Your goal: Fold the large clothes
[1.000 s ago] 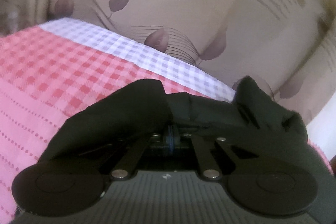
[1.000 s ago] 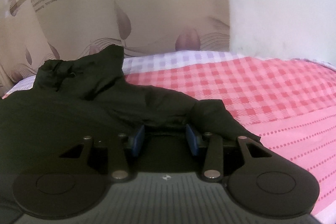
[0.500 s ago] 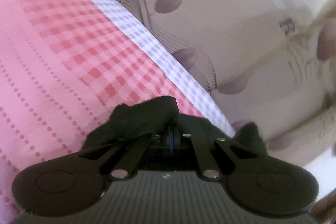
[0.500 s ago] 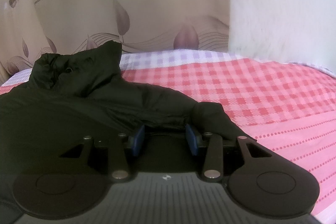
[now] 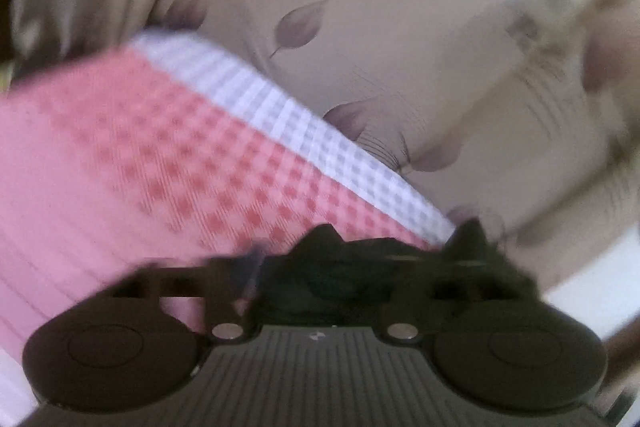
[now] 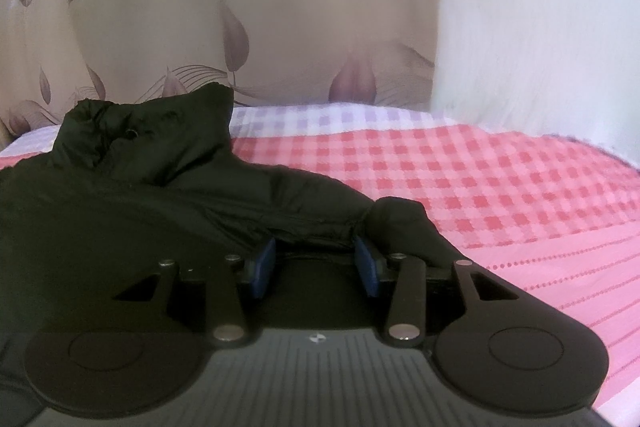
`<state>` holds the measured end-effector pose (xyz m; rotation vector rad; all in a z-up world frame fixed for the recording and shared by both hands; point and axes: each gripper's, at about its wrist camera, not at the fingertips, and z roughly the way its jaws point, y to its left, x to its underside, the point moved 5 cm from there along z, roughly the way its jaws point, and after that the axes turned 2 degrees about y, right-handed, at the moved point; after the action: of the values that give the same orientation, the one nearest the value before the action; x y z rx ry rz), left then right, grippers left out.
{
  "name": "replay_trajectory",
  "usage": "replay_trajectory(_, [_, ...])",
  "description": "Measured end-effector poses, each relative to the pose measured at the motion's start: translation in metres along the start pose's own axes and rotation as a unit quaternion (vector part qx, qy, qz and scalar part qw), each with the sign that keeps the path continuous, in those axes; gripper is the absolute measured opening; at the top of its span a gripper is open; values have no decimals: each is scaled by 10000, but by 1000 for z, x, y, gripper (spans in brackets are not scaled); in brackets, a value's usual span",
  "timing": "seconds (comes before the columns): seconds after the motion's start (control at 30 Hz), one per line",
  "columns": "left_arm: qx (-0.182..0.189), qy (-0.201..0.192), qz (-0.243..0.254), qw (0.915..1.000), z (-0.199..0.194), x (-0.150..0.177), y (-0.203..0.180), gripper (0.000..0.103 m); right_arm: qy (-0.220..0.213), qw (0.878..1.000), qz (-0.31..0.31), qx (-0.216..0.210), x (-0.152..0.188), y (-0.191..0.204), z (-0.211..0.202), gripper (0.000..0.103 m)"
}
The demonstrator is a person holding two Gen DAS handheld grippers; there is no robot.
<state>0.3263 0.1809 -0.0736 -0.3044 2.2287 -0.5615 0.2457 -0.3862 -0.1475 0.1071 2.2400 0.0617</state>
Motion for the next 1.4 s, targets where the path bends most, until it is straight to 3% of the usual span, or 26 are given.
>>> replay_trajectory(0.03, [16, -20, 251, 9997, -6, -1, -1, 103, -12, 10000, -11, 19, 0, 0, -1, 45])
replay_trajectory(0.1, [76, 31, 548, 9985, -10, 0, 0, 102, -22, 10000, 3, -17, -1, 0, -3, 51])
replay_trajectory(0.17, [359, 306, 617, 9970, -7, 5, 5, 102, -33, 9999, 27, -91, -1, 0, -5, 57])
replay_trajectory(0.23, [534, 614, 700, 9942, 3, 15, 8, 95, -46, 9999, 19, -134, -1, 1, -6, 60])
replay_trajectory(0.3, [851, 916, 849, 9885, 13, 23, 9, 77, -64, 9998, 13, -188, -1, 2, -7, 64])
replay_trajectory(0.37, [1230, 1344, 858, 9795, 27, 34, 12, 68, -79, 9997, 31, -218, -1, 2, -7, 65])
replay_trajectory(0.53, [2002, 1544, 865, 9636, 37, 36, 26, 66, -156, 9998, -17, -157, 1, 5, -9, 67])
replay_trajectory(0.6, [2340, 1717, 567, 9553, 42, 31, 35, 66, -205, 9997, -56, -136, 1, 6, -11, 72])
replay_trajectory(0.67, [2445, 1880, 434, 9503, 48, 27, 37, 64, -245, 9996, -100, -127, 1, 8, -12, 75])
replay_trajectory(0.87, [2720, 2126, 1050, 9326, 65, 37, -1, 61, -288, 9992, -275, 25, 1, 11, -13, 79])
replay_trajectory(1.0, [2896, 1925, 663, 9353, 63, 42, 19, 44, -351, 9986, -358, 162, 1, 13, -15, 82])
replay_trajectory(1.23, [2569, 1419, 947, 9513, 42, 46, 10, 37, -423, 9979, -414, 245, 2, 15, -16, 84])
replay_trajectory(1.4, [2174, 1358, 960, 9618, 35, 45, 3, 34, -330, 9981, -368, 359, -2, 14, -18, 86])
